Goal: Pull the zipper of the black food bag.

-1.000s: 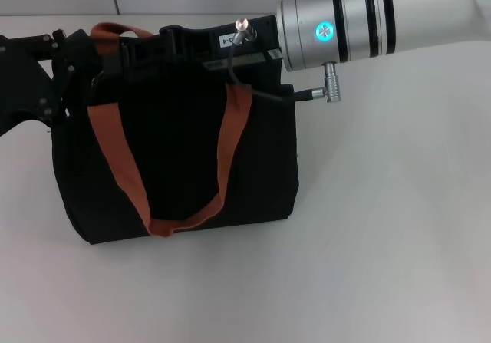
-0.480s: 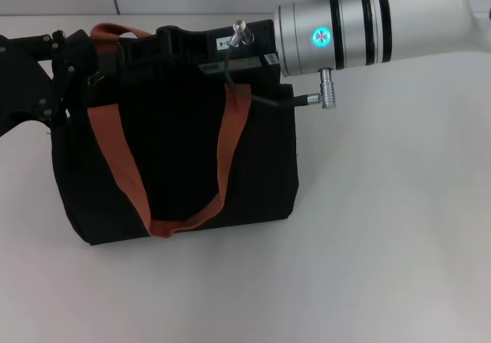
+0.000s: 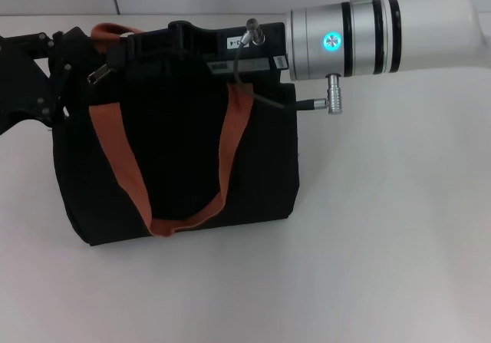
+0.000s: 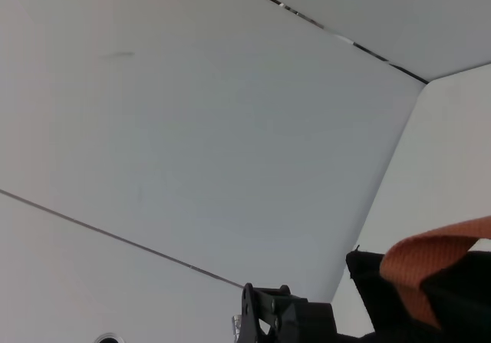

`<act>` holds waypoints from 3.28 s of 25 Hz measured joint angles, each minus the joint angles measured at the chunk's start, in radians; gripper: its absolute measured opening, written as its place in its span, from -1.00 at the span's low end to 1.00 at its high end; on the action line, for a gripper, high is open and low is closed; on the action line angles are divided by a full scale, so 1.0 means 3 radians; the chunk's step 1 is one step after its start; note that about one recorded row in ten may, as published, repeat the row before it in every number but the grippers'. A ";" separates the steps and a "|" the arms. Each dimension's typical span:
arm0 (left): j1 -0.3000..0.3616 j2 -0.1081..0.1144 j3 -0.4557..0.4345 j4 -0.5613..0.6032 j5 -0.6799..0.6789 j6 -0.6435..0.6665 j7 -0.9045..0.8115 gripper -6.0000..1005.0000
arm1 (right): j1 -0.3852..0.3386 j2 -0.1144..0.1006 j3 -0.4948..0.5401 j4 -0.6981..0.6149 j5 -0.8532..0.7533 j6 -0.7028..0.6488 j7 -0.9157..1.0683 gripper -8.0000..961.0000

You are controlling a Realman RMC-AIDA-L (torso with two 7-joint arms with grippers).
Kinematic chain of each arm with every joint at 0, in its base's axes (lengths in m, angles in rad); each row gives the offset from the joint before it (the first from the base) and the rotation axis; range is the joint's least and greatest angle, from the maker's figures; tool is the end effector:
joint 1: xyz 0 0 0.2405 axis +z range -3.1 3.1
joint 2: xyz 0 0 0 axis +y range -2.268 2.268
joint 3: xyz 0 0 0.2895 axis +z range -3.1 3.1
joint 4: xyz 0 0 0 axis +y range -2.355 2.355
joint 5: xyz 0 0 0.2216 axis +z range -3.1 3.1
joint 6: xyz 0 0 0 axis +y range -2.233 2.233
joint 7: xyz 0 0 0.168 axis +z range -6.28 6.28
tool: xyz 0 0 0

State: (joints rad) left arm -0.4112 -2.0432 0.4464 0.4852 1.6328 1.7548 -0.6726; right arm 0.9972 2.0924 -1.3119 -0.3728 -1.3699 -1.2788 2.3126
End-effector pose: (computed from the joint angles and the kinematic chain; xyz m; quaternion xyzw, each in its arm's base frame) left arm -0.3052 0.3330 0.0306 -0.8449 0.0165 -0.3880 0.3679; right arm 0.0786 0.4245 -0.1269 0.8026 -0.5169 -0.2692 0.1273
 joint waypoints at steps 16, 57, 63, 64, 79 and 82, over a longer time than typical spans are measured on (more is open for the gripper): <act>-0.0001 -0.0060 -0.0001 -0.0009 -0.0020 0.0012 0.0189 -0.99 | 0.0031 -0.0001 -0.0264 0.0109 0.0296 0.0006 0.0048 -0.07; 0.0092 0.0097 0.0174 0.0356 0.0005 -0.0029 -0.0072 -0.99 | -0.0036 0.0000 -0.0422 0.0021 0.0484 -0.0147 0.0227 -0.09; 0.0091 0.0101 0.0182 0.0361 0.0003 -0.0058 -0.0077 -0.99 | -0.0058 0.0000 -0.0416 -0.0044 0.0486 -0.0137 0.0227 -0.10; 0.0090 0.0104 0.0188 0.0364 0.0001 -0.0050 -0.0084 -0.99 | -0.0058 0.0000 -0.0419 -0.0043 0.0486 -0.0132 0.0227 -0.11; 0.0046 0.0094 0.0205 0.0453 0.0006 -0.0033 -0.0111 -0.98 | -0.0026 0.0000 -0.0553 -0.0004 0.0495 -0.0023 0.0273 -0.12; 0.0038 0.0071 0.0212 0.0484 0.0008 -0.0030 -0.0114 -0.98 | -0.0008 0.0000 -0.0563 -0.0004 0.0496 0.0008 0.0275 -0.12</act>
State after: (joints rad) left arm -0.3996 -2.0219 0.5099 0.6305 1.6352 1.7458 -0.7069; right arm 0.9948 2.0923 -1.4807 -0.3741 -1.2209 -1.2765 2.3950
